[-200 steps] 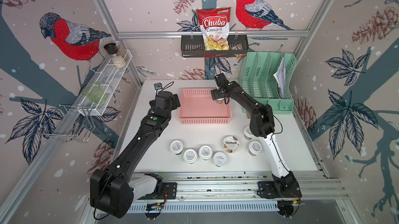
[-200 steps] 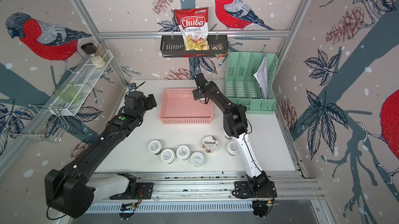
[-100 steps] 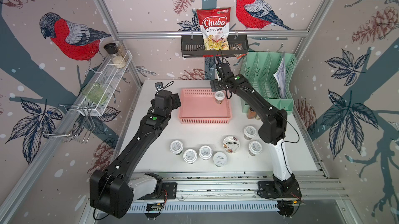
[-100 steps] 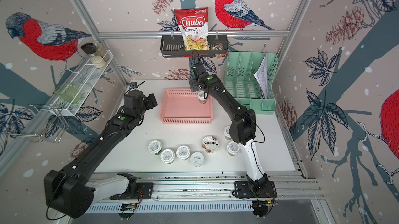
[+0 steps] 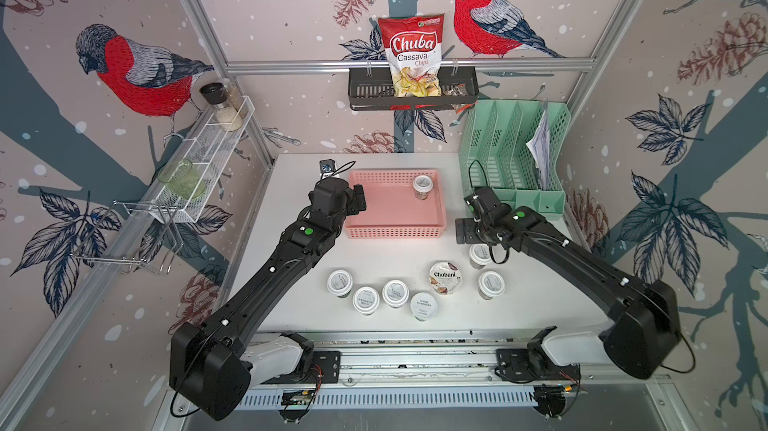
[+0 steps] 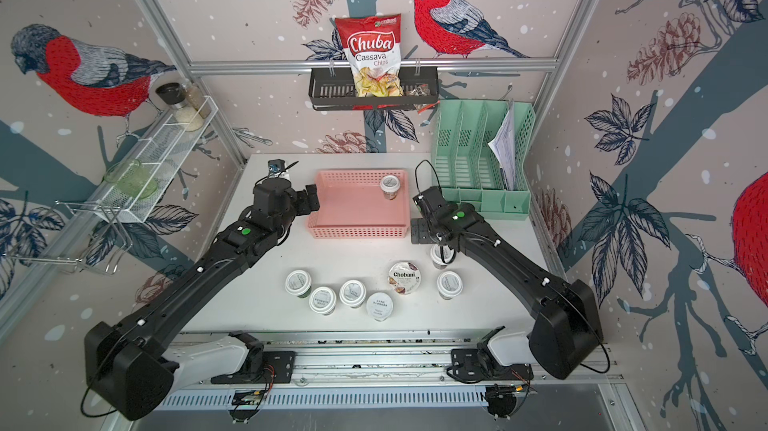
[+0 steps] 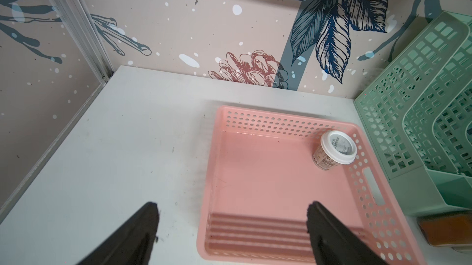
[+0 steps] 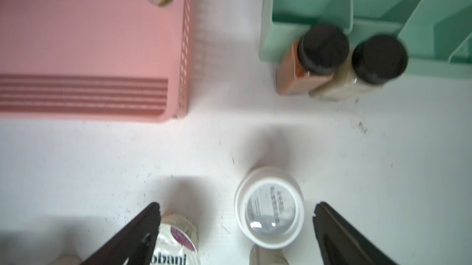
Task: Put the yogurt in the basket
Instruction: Pick up the yogurt from the center of the board.
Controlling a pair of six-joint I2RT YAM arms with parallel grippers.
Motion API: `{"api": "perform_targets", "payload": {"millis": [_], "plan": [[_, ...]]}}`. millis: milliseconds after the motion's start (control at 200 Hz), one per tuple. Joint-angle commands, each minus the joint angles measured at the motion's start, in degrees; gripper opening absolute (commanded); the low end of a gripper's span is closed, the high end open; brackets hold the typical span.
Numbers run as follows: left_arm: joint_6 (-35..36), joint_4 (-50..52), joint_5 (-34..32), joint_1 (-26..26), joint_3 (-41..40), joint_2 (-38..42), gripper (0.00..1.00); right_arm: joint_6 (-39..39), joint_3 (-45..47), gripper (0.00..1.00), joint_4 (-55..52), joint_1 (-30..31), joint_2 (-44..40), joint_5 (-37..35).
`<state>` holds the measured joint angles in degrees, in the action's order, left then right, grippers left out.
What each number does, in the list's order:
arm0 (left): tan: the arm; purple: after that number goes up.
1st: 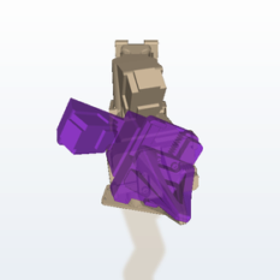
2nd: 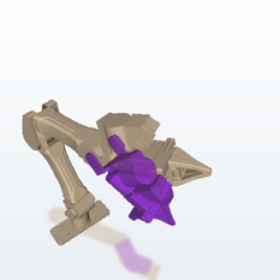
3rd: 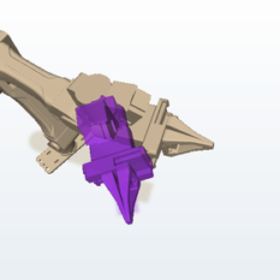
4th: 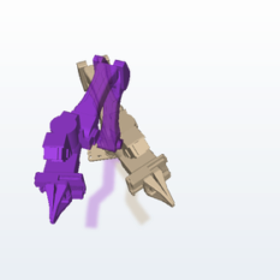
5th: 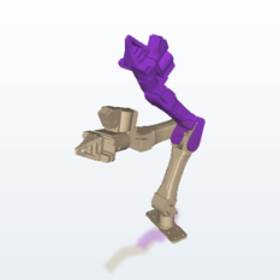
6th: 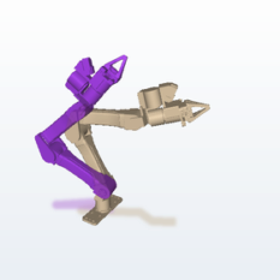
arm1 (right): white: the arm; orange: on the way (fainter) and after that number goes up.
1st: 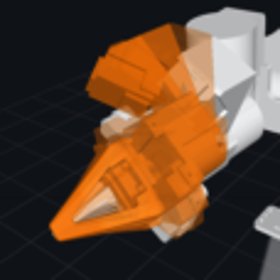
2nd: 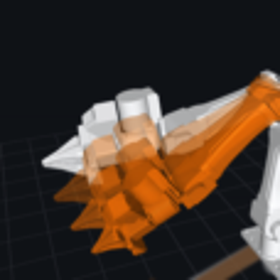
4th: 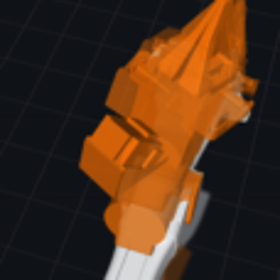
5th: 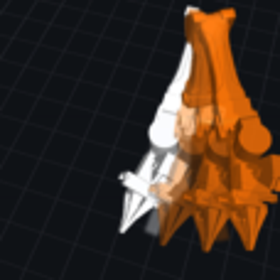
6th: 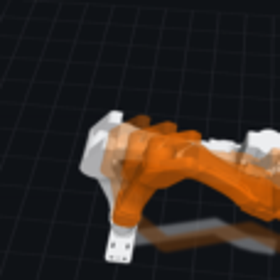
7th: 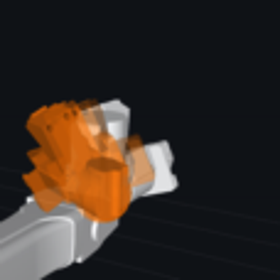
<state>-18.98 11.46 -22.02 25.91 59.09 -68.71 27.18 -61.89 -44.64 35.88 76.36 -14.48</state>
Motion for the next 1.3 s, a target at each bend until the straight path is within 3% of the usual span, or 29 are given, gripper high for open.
{"api": "perform_targets", "payload": {"millis": [0, 110, 340, 895, 1296], "plan": [[0.8, 0.4, 0.8, 0.3, 0.5, 0.2, 0.94, 8.8, 4.3, 1.00, -0.7, -0.2, -4.1, 0.8], [0.8, 0.4, 0.9, 0.2, 0.5, 0.6, 0.94, 11.1, 7.5, 1.00, -0.4, -2.4, -7.7, 0.7], [1.3, 0.6, 0.5, 0.2, 0.7, 0.6, 0.95, 6.5, 11.8, 1.00, 4.4, -9.0, -7.5, 11.4], [1.5, 0.7, -0.4, 0.3, 0.8, 0.0, 0.95, 0.1, 10.3, 1.00, 4.9, -8.5, 1.3, 8.1], [1.8, 0.7, -0.9, 0.2, 0.6, 0.3, 0.95, -2.3, 8.6, 0.88, 7.3, -8.7, 5.2, 7.2]]}}
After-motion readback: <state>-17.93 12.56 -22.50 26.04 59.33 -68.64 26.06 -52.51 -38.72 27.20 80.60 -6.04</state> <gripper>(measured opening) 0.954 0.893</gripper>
